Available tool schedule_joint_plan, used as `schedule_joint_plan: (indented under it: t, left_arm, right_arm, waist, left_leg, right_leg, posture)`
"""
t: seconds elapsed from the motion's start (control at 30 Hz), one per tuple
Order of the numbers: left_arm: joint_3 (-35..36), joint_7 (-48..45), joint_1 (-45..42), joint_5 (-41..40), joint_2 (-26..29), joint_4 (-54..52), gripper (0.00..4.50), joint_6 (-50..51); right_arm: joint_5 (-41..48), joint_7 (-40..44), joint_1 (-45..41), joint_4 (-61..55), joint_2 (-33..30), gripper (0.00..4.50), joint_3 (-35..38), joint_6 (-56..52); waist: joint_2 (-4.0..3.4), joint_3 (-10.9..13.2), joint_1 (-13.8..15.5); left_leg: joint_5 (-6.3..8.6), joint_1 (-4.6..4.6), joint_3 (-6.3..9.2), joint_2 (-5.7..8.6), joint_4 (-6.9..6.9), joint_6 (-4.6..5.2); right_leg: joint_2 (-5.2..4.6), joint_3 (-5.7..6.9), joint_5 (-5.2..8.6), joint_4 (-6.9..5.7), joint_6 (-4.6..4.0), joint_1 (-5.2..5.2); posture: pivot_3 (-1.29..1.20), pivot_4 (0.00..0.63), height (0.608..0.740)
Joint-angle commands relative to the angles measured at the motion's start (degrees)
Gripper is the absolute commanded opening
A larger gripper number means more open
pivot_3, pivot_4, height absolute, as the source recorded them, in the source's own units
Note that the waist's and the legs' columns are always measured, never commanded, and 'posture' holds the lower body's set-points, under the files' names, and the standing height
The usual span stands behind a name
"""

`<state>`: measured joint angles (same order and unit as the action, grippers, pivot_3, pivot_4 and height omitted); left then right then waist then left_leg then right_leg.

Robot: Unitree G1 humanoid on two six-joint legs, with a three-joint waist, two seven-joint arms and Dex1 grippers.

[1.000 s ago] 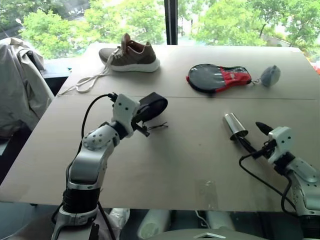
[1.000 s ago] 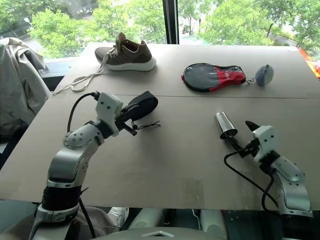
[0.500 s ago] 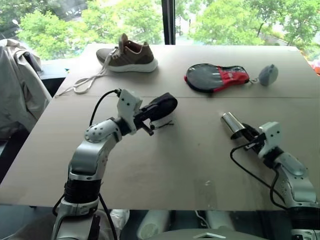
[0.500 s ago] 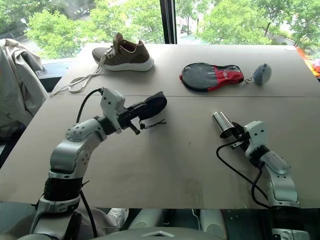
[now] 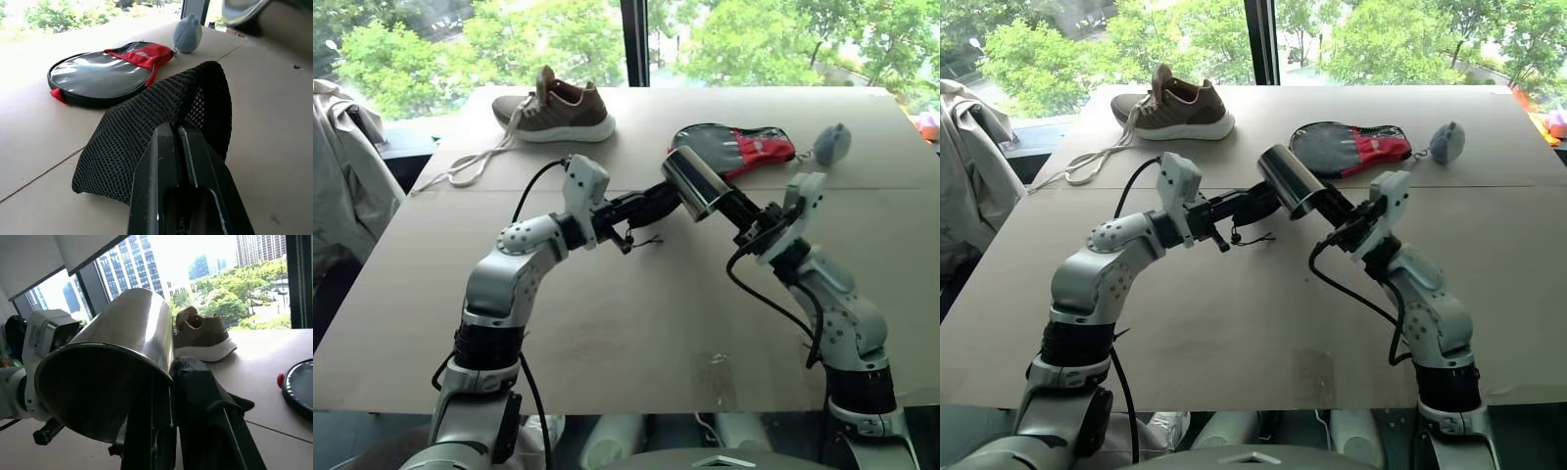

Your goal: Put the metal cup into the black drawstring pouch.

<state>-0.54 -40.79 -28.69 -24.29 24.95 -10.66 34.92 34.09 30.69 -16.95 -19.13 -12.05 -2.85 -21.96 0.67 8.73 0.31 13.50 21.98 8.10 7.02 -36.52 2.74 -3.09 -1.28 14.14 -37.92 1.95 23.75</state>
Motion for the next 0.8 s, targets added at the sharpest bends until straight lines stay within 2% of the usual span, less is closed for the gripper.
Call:
schedule_joint_plan:
  t: [0.03,0.13,0.33,0.5,0.8]
  left_arm:
    - [0.3,-0.2,-1.6,-1.4,-0.1,-2.0,0.00,0.6]
    - [0.4,0.1,-1.9,-1.9,-0.2,-2.7,0.00,1.3]
    - [1.5,1.9,-2.3,-3.1,-1.8,-3.5,0.00,2.8]
    - [2.0,3.6,-2.7,-3.0,-2.4,-2.6,0.00,3.0]
    - [1.2,2.9,-3.1,-4.2,-2.4,-3.5,0.00,3.2]
  right_arm:
    - [-4.8,0.3,-0.3,3.4,-0.4,0.09,-2.0,2.3]
    - [-5.2,0.0,-0.4,6.9,0.5,0.09,-0.9,2.9]
    - [-10.6,3.6,1.2,8.9,-2.4,0.09,-3.9,7.0]
    - [-6.0,5.5,1.7,4.9,0.1,0.09,-2.5,7.2]
    - [-14.6,4.3,0.0,9.5,-1.4,0.09,-4.2,9.7]
  waist:
    - [0.00,0.0,0.0]
    - [0.00,0.0,0.0]
    - [0.00,0.0,0.0]
    - [0.00,0.0,-0.5]
    - [0.00,0.0,-0.8]
  left_leg:
    - [0.00,0.00,0.00,0.00,0.00,0.00]
    - [0.00,0.00,-0.01,0.01,0.00,0.00]
    - [0.00,-0.01,0.00,0.01,0.00,0.00]
    - [0.00,-0.01,0.00,0.00,0.02,-0.01]
    - [0.00,-0.03,0.00,0.00,-0.01,-0.01]
  right_leg:
    - [0.00,0.00,0.00,0.01,0.00,0.00]
    - [0.00,0.00,0.00,-0.02,0.00,0.02]
    - [0.02,0.00,0.00,-0.03,0.00,0.01]
    - [0.02,-0.01,0.00,-0.04,0.00,0.03]
    - [0.02,0.00,-0.02,-0.06,0.03,0.01]
  posture:
    - [0.00,0.150,0.740]
    - [0.00,0.150,0.740]
    - [0.00,0.150,0.740]
    - [0.00,0.150,0.740]
    - [0.00,0.150,0.740]
